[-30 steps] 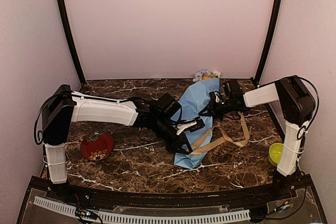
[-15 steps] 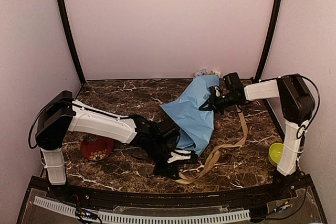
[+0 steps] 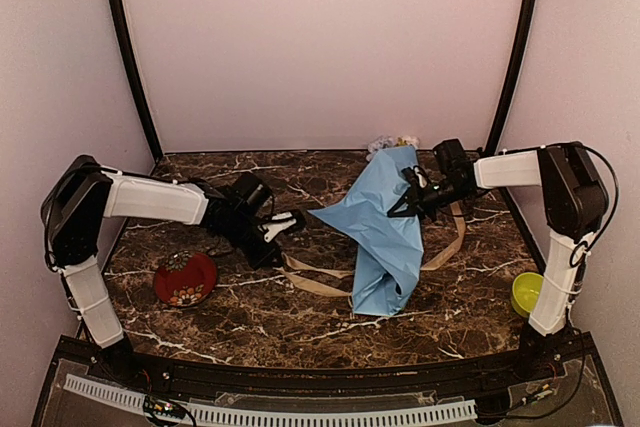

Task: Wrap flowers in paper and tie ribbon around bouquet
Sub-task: Adjust the ribbon at the center of the board.

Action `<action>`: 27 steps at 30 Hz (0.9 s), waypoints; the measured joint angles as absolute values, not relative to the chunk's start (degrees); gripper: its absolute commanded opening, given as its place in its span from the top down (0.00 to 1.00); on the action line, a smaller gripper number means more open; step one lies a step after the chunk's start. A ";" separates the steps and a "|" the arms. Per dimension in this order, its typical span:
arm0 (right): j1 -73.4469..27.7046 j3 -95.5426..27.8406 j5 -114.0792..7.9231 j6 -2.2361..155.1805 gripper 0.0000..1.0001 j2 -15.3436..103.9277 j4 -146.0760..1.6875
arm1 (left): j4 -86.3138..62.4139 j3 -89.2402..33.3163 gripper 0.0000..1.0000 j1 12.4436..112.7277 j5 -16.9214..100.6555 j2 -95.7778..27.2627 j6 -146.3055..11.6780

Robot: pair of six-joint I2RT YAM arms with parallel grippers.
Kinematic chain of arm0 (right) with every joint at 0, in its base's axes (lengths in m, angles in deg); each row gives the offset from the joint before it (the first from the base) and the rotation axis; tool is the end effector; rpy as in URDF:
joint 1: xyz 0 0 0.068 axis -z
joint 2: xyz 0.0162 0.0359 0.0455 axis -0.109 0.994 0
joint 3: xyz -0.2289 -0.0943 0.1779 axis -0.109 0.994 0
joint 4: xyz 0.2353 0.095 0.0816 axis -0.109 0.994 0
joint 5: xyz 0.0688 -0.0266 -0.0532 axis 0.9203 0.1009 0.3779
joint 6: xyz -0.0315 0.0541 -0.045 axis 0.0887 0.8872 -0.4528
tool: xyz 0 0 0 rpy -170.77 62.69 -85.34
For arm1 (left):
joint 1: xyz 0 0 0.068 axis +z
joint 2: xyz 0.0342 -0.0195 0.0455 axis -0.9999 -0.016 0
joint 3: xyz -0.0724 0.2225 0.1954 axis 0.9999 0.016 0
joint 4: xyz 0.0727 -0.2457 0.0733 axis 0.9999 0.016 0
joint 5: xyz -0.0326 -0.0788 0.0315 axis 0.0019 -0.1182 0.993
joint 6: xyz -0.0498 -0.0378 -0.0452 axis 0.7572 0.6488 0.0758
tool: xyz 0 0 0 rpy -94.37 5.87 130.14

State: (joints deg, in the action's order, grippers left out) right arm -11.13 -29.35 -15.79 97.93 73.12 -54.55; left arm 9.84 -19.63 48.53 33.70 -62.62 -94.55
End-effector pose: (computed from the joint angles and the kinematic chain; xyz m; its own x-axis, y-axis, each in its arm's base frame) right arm 0.3866 0.1696 0.1817 -0.9790 0.0448 -0.1988 -0.1303 0.6125 0.7797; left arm 0.2846 -0.2681 0.1691 -0.4335 0.7117 -0.5528 0.8820 0.4608 -0.0984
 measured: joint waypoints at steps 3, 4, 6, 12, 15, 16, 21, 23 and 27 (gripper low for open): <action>-11.13 -28.32 -15.64 96.22 1.00 73.10 -53.61 | 10.56 -20.24 0.99 51.70 37.88 -62.62 -93.59; -11.13 -27.86 -15.66 95.74 1.00 73.12 -53.37 | 10.69 -20.61 0.91 52.90 39.12 -62.62 -93.18; -11.09 -26.86 -15.66 95.09 1.00 73.12 -53.37 | 10.89 -21.72 0.56 54.89 41.75 -62.62 -92.39; -10.61 -26.22 -15.53 93.93 1.00 73.12 -53.06 | 9.57 -23.47 0.34 57.01 52.06 -61.98 -89.20; -10.39 -26.22 -15.49 93.58 1.00 73.12 -53.00 | 5.55 -21.77 0.44 56.73 51.71 -58.22 -89.26; -10.28 -26.22 -15.44 93.47 1.00 73.12 -52.98 | 4.28 -20.68 0.46 56.51 50.40 -56.19 -89.70; -10.06 -26.22 -15.29 93.10 1.00 73.12 -52.95 | -0.50 -17.96 0.57 48.29 34.40 -48.56 -97.48; -10.06 -26.22 -15.22 93.12 1.00 73.12 -53.06 | -0.37 -19.84 0.57 43.81 30.27 -51.54 -99.78; -10.06 -26.22 -15.05 93.12 1.00 73.12 -53.30 | 0.48 -23.89 0.57 39.39 27.04 -62.46 -101.88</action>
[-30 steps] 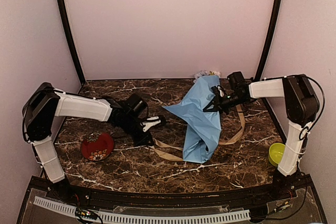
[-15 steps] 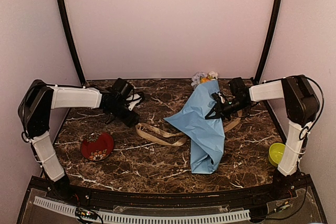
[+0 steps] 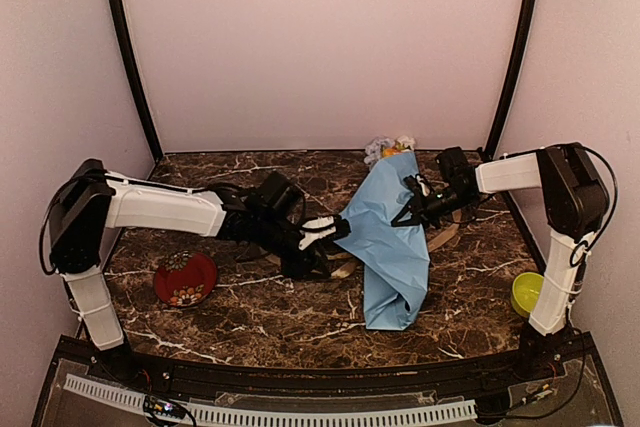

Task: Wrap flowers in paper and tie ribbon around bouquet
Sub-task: Pick up the left side of the ribbon at the center of the board.

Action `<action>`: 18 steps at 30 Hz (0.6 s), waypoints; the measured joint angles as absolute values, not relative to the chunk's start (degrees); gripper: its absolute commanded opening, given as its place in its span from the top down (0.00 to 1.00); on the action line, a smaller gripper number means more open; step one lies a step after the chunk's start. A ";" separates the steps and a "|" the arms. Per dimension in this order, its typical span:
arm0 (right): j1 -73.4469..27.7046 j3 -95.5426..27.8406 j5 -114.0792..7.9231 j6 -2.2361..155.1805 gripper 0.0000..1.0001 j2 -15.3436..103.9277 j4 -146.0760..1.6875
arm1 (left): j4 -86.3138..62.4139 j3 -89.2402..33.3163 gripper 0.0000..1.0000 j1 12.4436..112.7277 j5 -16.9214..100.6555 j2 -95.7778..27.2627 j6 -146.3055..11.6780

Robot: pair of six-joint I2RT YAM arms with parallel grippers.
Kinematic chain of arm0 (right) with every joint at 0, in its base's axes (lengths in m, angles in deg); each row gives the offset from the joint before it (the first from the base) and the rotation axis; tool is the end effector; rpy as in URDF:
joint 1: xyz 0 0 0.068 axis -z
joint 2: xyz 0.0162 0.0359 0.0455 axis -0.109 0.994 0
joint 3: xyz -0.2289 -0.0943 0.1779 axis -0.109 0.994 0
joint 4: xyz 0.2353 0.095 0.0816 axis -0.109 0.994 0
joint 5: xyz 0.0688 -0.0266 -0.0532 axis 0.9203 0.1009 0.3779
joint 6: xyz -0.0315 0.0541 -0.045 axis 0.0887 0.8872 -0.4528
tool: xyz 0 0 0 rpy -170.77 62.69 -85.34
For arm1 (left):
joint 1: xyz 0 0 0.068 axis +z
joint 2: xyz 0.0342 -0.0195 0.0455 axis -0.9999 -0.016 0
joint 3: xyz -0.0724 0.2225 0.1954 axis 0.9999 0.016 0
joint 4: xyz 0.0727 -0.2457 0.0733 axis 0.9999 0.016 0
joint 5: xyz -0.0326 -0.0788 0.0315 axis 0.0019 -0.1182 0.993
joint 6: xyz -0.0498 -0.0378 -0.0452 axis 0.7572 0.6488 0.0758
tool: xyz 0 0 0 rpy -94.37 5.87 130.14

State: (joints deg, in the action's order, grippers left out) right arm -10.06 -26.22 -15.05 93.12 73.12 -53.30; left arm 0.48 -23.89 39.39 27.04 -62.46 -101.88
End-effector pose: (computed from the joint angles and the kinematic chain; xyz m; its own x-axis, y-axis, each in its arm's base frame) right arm 0.3755 0.1588 0.1649 -0.9820 0.0024 -0.1891 -0.1461 0.6251 0.7668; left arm 0.2535 -0.3387 0.2092 -0.0842 0.6547 -0.7512 0.9897 0.1424 0.0131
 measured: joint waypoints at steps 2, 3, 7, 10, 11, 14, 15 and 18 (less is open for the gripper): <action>-10.06 -26.22 -15.05 93.14 1.00 73.12 -53.46 | 0.57 -23.84 0.56 39.46 26.47 -65.33 -101.90; -10.06 -26.20 -15.05 93.19 1.00 73.12 -53.50 | 0.33 -23.74 0.55 39.52 25.94 -65.83 -101.83; -10.06 -25.39 -15.07 93.67 1.00 73.12 -54.27 | -7.65 -22.01 0.39 39.85 24.09 -63.95 -100.70; -10.04 -25.09 -15.05 93.86 1.00 73.12 -54.64 | -15.04 -20.70 0.33 38.83 25.99 -61.72 -103.01; -10.04 -25.07 -15.05 93.91 1.00 73.12 -54.77 | -17.24 -20.52 0.32 38.10 27.28 -61.48 -104.76; -10.02 -25.04 -15.07 93.95 1.00 73.12 -54.79 | -21.33 -20.50 0.29 36.55 30.91 -62.33 -108.78; -9.97 -25.04 -15.07 93.95 1.00 73.12 -54.79 | -22.21 -20.52 0.29 36.16 31.87 -62.92 -109.37; -9.95 -24.10 -15.09 93.95 1.00 73.12 -55.58 | -23.43 -21.35 0.40 35.85 34.27 -65.66 -109.35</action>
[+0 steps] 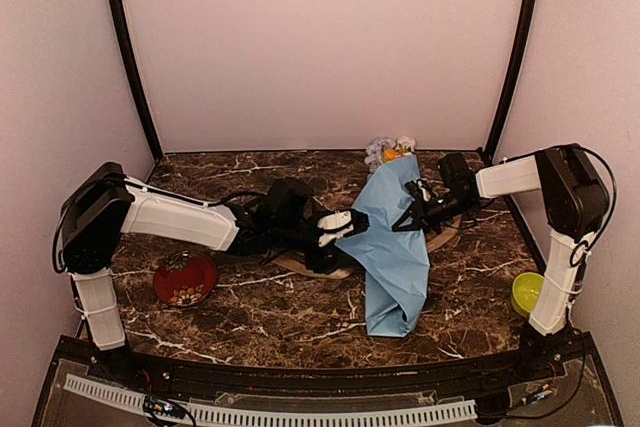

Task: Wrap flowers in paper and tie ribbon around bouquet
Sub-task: Pick up the left side of the ribbon at the center of the board.

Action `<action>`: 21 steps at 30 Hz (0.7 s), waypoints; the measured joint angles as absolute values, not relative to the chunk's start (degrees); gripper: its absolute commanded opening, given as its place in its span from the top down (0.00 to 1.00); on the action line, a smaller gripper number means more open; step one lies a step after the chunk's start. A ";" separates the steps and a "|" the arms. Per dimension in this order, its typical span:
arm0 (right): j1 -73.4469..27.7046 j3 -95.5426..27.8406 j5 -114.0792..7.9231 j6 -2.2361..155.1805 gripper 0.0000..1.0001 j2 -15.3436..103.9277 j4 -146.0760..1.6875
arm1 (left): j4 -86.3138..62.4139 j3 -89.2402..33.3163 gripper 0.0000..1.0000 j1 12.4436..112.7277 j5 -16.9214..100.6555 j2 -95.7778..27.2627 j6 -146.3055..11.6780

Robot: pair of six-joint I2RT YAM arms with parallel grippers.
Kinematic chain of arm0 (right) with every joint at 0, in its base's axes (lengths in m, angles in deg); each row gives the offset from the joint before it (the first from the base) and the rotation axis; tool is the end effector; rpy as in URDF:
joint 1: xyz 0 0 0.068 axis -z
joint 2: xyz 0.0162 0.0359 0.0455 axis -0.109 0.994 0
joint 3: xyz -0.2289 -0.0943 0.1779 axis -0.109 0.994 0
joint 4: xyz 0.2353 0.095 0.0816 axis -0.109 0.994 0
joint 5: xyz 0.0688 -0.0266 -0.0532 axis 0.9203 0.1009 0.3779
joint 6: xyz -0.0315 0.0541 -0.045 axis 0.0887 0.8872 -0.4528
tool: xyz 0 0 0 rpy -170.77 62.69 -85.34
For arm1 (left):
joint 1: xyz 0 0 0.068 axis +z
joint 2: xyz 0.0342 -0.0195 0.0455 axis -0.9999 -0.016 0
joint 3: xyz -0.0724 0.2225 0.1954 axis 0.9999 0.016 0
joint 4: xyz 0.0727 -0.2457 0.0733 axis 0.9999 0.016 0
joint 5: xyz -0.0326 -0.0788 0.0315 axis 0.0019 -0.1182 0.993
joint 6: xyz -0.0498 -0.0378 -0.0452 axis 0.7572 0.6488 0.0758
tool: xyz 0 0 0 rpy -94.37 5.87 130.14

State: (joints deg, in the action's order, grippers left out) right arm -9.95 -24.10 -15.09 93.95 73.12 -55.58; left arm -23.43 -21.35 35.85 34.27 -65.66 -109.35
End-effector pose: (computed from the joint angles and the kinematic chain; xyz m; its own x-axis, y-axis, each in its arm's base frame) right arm 0.3716 0.1568 0.1568 -0.9834 0.0137 -0.1808 -0.1327 0.6251 0.7692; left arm 0.2581 -0.3754 0.2141 0.2244 0.5143 -0.8277 0.9300 0.1406 0.3396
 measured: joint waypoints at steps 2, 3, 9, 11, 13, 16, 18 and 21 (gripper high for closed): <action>-9.91 -23.10 -15.11 93.97 1.00 73.12 -56.04 | -23.45 -22.53 0.52 35.94 35.17 -67.58 -108.26; -9.91 -22.68 -15.11 93.97 1.00 73.12 -56.08 | -23.28 -22.93 0.54 35.98 35.34 -68.15 -107.45; -9.84 -22.38 -15.35 93.91 1.00 72.92 -55.97 | -19.39 -23.12 0.60 36.73 29.81 -68.45 -105.57; -9.84 -22.38 -15.46 93.86 1.00 72.66 -55.82 | -16.92 -23.10 0.59 37.08 27.80 -68.45 -104.98; -9.84 -22.38 -15.49 93.86 1.00 72.40 -55.82 | -15.26 -22.69 0.57 37.45 25.66 -68.45 -104.28; -9.84 -22.38 -15.51 93.86 1.00 72.33 -55.80 | -13.62 -21.07 0.52 38.48 23.47 -68.45 -103.32; -9.84 -22.36 -15.51 93.86 1.00 72.33 -55.80 | -12.63 -19.93 0.48 39.00 23.32 -68.45 -102.88; -9.84 -22.36 -15.51 93.86 1.00 72.33 -55.80 | -12.33 -18.75 0.46 39.63 24.52 -68.45 -102.23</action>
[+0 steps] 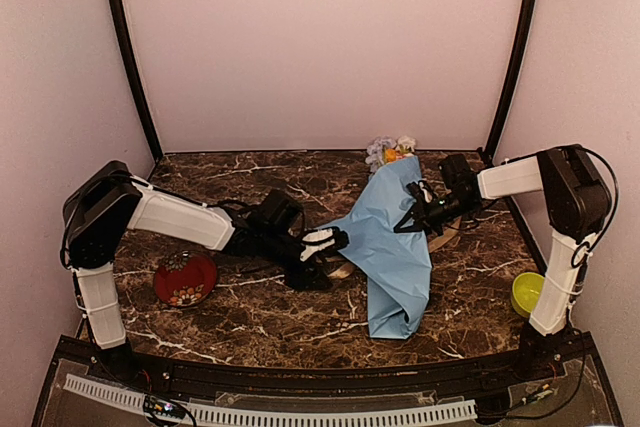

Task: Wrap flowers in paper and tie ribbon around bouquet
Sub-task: Pick up the left side of the ribbon at the center of the board.

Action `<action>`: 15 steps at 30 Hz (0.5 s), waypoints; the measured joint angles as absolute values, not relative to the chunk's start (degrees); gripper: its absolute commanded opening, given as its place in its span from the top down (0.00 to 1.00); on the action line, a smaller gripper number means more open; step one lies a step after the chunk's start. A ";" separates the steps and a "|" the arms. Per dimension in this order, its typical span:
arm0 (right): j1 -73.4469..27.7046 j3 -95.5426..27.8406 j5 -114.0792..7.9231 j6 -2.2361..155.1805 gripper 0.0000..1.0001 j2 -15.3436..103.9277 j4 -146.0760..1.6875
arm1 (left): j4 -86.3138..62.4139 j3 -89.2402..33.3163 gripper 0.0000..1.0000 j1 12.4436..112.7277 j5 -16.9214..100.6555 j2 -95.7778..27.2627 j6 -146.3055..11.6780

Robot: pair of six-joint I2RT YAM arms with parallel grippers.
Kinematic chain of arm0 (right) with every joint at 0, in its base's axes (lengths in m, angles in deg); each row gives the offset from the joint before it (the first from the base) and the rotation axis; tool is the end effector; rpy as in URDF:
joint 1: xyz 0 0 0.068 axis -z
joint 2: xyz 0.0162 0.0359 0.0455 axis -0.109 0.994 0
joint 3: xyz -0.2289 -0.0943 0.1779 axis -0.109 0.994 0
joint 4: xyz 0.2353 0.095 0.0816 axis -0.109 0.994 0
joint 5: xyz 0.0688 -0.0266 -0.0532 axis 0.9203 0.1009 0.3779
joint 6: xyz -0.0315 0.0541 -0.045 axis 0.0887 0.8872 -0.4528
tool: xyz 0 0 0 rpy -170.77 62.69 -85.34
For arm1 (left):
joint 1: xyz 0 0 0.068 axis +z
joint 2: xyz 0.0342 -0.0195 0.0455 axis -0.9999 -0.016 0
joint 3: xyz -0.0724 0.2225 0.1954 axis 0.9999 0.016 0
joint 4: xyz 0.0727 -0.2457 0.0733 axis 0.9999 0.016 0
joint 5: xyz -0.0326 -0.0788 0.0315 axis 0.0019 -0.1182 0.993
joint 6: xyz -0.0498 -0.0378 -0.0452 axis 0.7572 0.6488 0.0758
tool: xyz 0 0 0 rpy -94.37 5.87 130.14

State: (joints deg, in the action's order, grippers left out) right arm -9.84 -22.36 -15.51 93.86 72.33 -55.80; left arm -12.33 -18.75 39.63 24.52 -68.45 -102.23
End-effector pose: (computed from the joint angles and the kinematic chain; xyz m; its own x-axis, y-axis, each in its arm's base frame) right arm 0.3651 0.1538 0.1535 -0.9850 0.0163 -0.1719 -0.1228 0.6333 0.7641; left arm 0.2584 -0.3458 0.1597 -0.0645 0.6250 -0.7779 0.9937 0.1122 0.0077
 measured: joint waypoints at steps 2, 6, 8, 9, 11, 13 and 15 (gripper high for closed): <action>-9.84 -22.36 -15.51 93.82 1.00 72.33 -55.80 | -12.33 -18.53 0.46 39.70 25.90 -68.58 -102.09; -9.84 -22.29 -15.51 93.73 1.00 72.33 -55.82 | -13.00 -18.69 0.46 39.70 28.89 -70.20 -101.79; -9.84 -22.12 -15.51 93.73 1.00 72.33 -55.91 | -13.16 -18.75 0.46 39.70 29.64 -71.29 -101.66; -9.84 -22.03 -15.53 93.73 1.00 72.33 -55.93 | -13.55 -18.75 0.46 39.70 29.68 -71.78 -101.68; -9.84 -21.98 -15.53 93.73 1.00 72.33 -55.95 | -14.08 -19.08 0.49 39.70 29.86 -71.95 -101.31; -9.84 -21.98 -15.53 93.73 1.00 72.33 -55.99 | -14.49 -19.21 0.62 39.70 29.99 -72.21 -101.02; -9.84 -21.98 -15.51 93.73 1.00 72.33 -55.99 | -14.60 -19.21 0.77 39.70 30.10 -72.39 -100.48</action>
